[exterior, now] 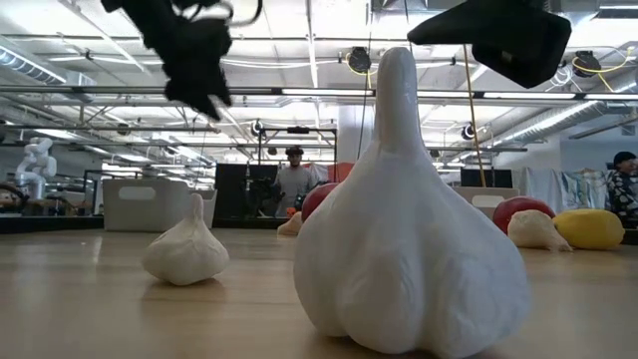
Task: Sort produce into baskets
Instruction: Put the yellow lemon into the gray bin
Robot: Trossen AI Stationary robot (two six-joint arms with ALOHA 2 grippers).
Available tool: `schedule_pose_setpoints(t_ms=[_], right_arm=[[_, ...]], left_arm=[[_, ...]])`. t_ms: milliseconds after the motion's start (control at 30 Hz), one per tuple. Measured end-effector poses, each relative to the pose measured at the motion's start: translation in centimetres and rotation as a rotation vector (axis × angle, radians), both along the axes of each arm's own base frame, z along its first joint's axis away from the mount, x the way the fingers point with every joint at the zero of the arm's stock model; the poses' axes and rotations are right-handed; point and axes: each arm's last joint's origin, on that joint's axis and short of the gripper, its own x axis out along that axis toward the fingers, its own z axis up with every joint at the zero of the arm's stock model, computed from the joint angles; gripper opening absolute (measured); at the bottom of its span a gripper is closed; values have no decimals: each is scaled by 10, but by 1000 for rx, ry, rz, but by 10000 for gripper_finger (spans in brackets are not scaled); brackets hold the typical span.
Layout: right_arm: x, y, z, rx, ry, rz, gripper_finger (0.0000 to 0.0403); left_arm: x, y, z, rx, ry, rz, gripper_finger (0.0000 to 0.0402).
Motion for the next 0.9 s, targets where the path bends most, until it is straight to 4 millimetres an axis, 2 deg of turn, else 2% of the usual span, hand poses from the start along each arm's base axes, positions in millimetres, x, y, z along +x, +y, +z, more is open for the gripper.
schedule_pose_setpoints(t_ms=[133,267,367,467,567,700,900], right_arm=[[-3,3,-2,-9,26,27,302],[-5,1,-5,36,124,153,302],[-5,-9,-3,229,253,181,302],[-6,-20,-2,407,408,171,302],[-8,-34,4,494,505,135,302],[-20,-52,18,575,619,80,302],[-49,-71,58,631,788,-132,302]], left_arm=[[18,-32,1,24,-115,-155,295],[31,-65,-2,36,-217,-299,295],[34,-87,-11,40,-231,-376,295],[34,-105,-23,115,-224,-365,295],[31,-117,-36,201,-247,-335,295],[25,-125,-50,202,-251,-329,295],[21,-134,-52,235,-258,-255,295]])
